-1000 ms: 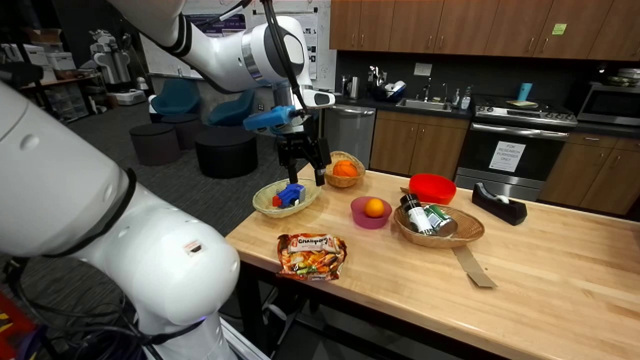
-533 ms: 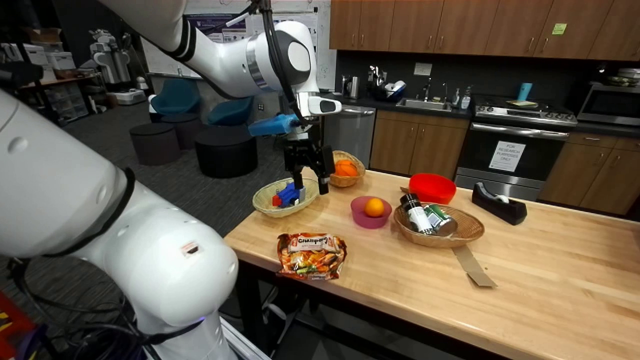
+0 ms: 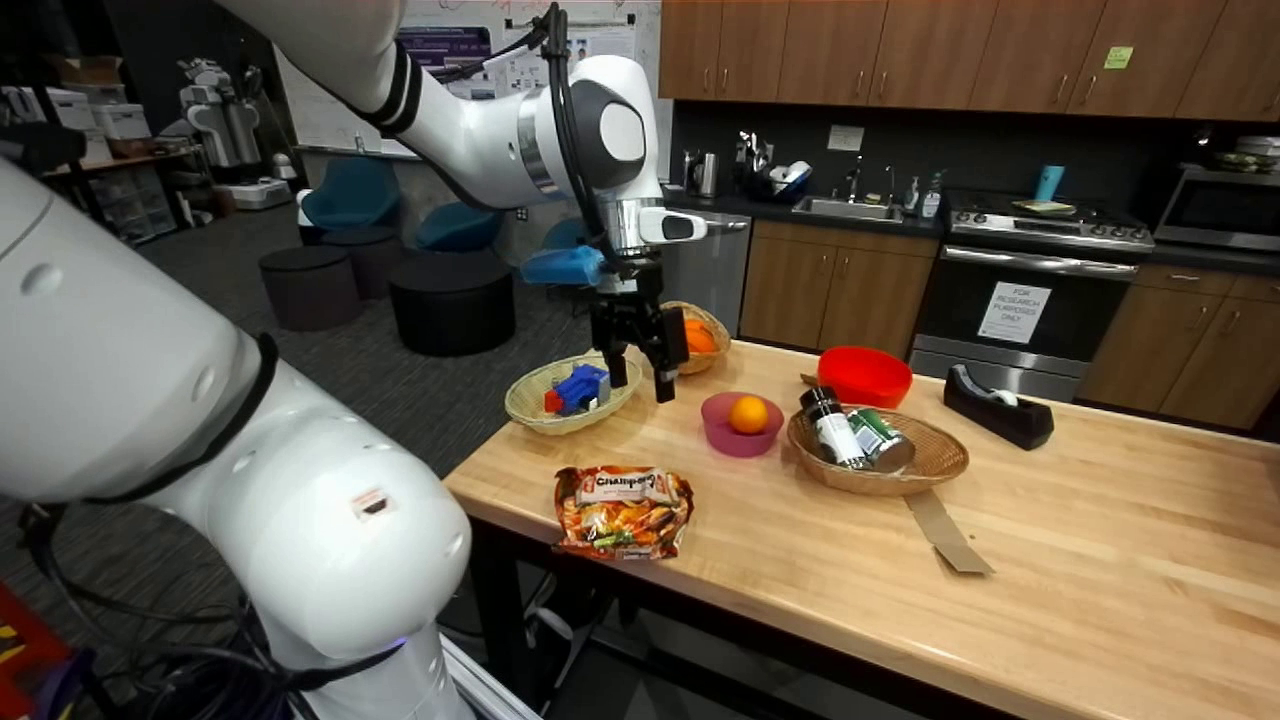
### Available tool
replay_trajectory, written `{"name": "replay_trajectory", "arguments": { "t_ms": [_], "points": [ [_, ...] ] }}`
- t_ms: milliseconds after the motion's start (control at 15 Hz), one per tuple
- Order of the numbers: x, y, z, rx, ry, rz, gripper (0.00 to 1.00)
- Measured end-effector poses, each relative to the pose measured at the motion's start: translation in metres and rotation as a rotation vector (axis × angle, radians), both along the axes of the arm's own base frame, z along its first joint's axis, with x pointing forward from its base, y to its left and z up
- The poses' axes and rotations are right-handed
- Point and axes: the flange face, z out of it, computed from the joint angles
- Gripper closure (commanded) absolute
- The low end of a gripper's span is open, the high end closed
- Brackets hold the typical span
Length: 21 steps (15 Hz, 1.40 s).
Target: Push the red and orange packet forward
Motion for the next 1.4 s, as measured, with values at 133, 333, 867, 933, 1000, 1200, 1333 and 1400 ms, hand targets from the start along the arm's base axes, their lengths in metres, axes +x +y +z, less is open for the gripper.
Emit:
{"name": "replay_trajectory", "arguments": {
  "t_ms": [133, 333, 867, 933, 1000, 1200, 1333, 1400],
  "points": [
    [0.003, 0.000, -0.003, 0.003, -0.006, 0.002, 0.36],
    [0.005, 0.000, -0.005, 0.004, -0.004, 0.004, 0.61],
    [-0.003, 0.002, -0.013, 0.031, 0.067, -0.047, 1.00],
    [-0.005, 0.004, -0.014, 0.040, 0.085, -0.054, 1.00],
    [-0.008, 0.005, -0.015, 0.049, 0.105, -0.062, 1.00],
    [-0.016, 0.008, -0.018, 0.075, 0.161, -0.086, 1.00],
    [-0.020, 0.010, -0.019, 0.090, 0.192, -0.100, 1.00],
    [-0.022, 0.010, -0.019, 0.094, 0.203, -0.105, 1.00]
  ]
}}
